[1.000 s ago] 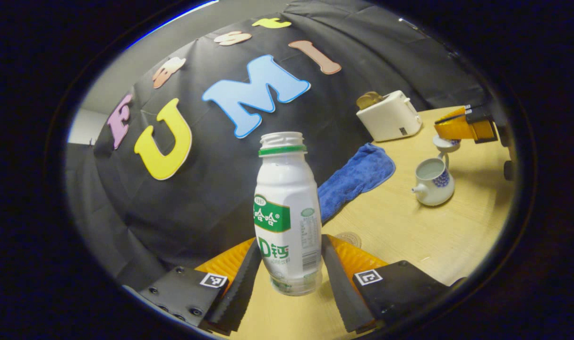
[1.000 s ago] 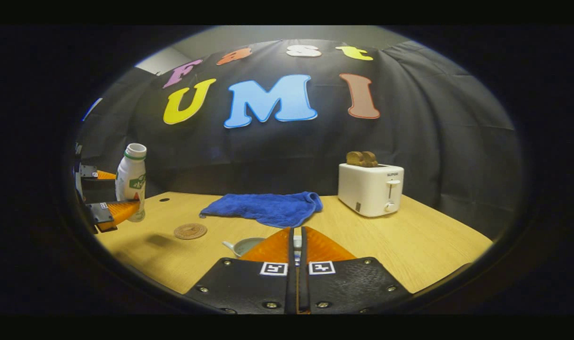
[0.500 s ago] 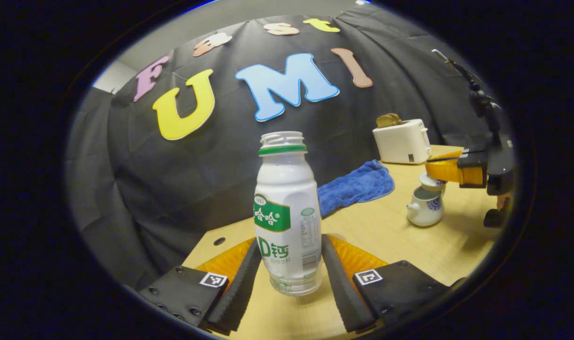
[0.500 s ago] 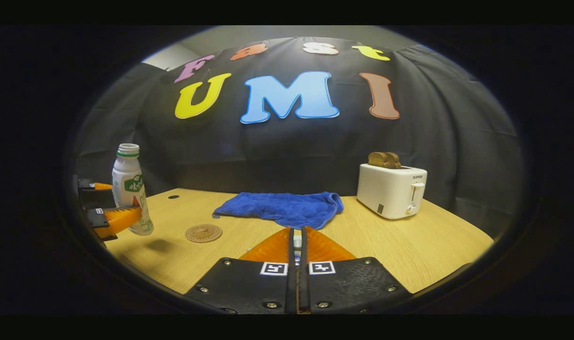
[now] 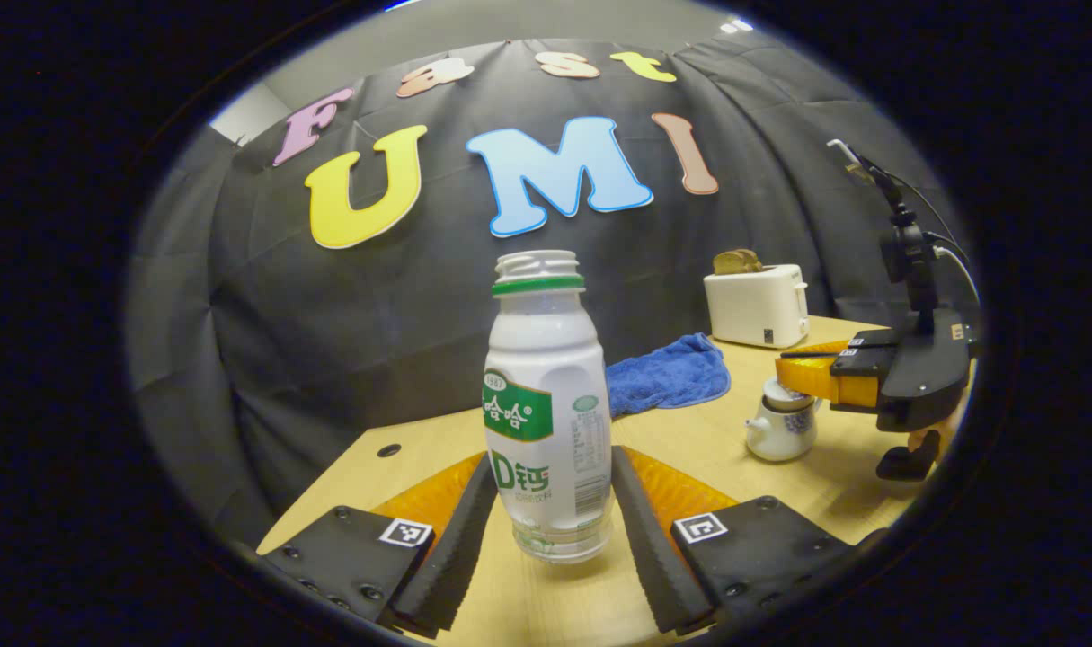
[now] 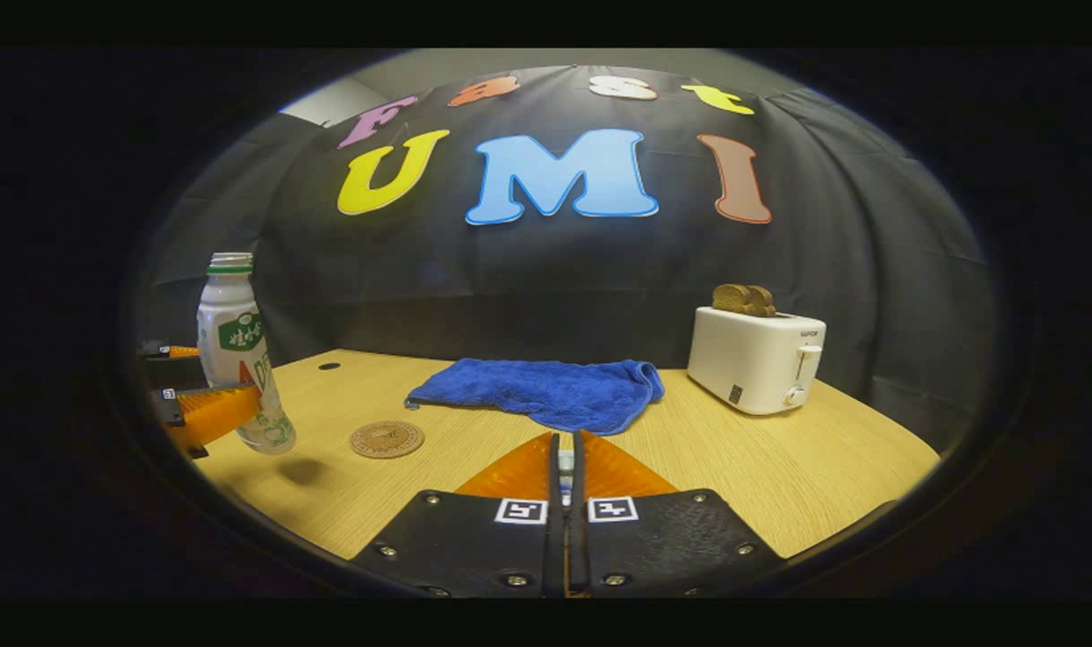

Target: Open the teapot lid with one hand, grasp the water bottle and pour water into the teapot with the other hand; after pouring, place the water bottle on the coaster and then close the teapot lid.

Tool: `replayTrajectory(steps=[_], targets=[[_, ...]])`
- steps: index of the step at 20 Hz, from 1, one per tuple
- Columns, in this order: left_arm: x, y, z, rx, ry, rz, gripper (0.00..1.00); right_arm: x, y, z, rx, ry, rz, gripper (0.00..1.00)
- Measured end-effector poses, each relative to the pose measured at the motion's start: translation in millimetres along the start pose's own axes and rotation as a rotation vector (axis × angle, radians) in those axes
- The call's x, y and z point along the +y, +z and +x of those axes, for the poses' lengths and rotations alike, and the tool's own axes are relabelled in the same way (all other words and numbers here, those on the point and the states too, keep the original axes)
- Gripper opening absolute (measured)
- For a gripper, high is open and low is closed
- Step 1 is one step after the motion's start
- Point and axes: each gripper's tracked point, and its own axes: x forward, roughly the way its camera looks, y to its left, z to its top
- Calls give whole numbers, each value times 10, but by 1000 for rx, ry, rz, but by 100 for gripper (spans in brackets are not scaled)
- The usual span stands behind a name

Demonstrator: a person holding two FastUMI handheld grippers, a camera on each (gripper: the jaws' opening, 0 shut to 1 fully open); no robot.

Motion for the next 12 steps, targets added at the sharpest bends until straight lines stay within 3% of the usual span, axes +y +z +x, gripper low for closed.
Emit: replayTrajectory(steps=[4,5,6,12], targets=[[-1,-33,0,7,2,-13,89,27,-35,39,11,5,14,2],[-3,-48,11,7,3,-15,89,24,-38,31,12,4,16,19],[1,-42,1,7,4,-18,89,22,-52,45,14,5,18,0],[8,-14,-7,4,4,-19,89,29,-138,54,31,1,17,0]])
